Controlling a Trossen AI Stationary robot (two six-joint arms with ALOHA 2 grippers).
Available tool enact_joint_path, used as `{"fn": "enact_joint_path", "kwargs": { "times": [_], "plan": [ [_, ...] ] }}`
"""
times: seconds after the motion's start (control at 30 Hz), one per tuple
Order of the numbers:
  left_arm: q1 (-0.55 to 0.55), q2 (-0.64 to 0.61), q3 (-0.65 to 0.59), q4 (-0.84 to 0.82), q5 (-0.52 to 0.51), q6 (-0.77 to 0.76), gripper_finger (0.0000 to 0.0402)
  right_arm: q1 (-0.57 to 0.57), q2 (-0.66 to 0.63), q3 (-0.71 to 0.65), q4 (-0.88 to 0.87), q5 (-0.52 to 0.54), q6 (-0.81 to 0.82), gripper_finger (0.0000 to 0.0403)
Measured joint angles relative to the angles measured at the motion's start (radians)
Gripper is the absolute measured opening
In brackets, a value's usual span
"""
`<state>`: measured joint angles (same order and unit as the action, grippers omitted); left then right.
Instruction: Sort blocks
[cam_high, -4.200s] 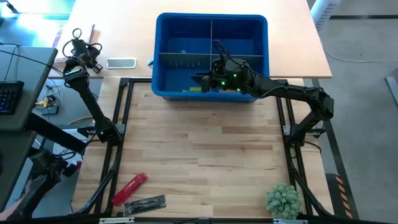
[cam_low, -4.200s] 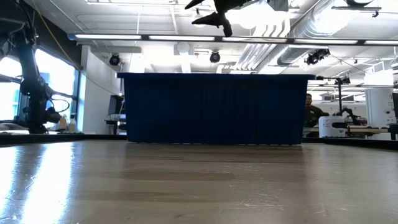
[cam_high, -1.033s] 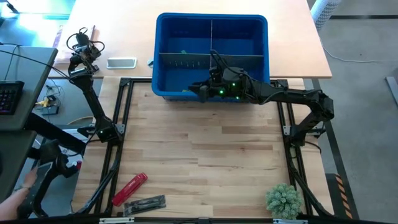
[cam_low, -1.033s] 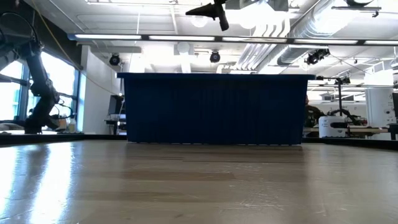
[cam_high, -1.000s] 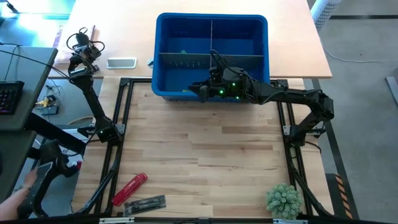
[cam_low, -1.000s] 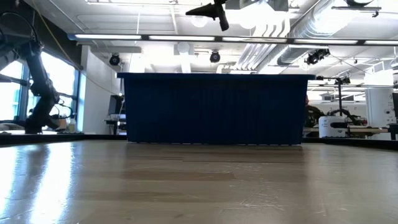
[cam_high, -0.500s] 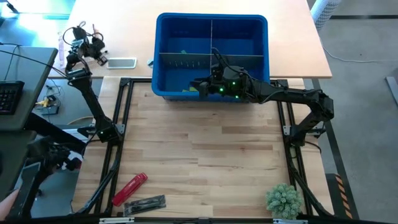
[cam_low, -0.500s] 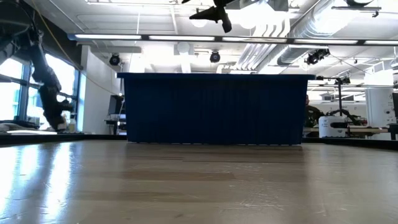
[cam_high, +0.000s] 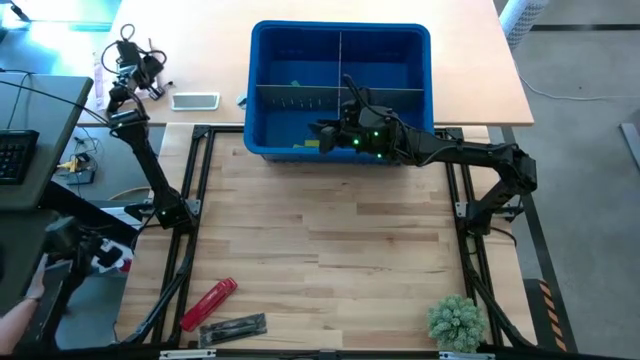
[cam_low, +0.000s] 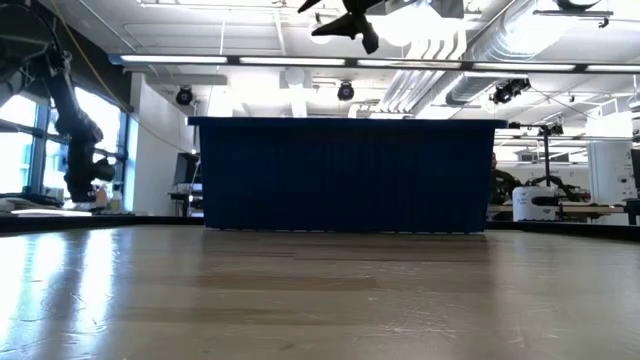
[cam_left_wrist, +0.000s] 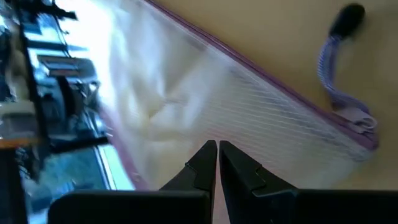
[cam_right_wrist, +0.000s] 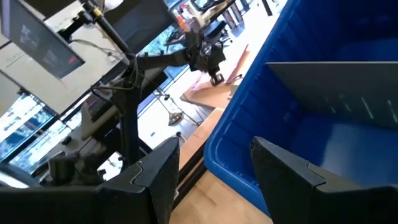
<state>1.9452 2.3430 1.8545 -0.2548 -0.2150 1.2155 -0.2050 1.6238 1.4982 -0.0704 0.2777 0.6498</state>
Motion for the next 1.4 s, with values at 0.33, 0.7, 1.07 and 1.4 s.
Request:
{"fn": "enact_joint_path", "kwargs": {
  "times": [0.33, 0.7, 1.07, 1.4],
  "plan": [
    [0.009, 0.049, 0.001, -0.167, -0.007, -0.23, 0.0, 0.005, 0.0, 0.0, 0.0, 0.004, 0.019, 0.0185],
    [-0.052, 0.024, 0.001, -0.258, 0.221, -0.38, 0.0, 0.005, 0.0, 0.0, 0.0, 0.004, 0.081, 0.0185],
    [-0.002, -0.052, 0.034, -0.077, 0.196, -0.463, 0.0, 0.005, 0.0, 0.0, 0.0, 0.004, 0.084, 0.0185],
    [0.01, 0.029, 0.034, -0.048, 0.013, -0.397, 0.0, 0.005, 0.0, 0.0, 0.001, 0.004, 0.14, 0.0185]
  ]
}}
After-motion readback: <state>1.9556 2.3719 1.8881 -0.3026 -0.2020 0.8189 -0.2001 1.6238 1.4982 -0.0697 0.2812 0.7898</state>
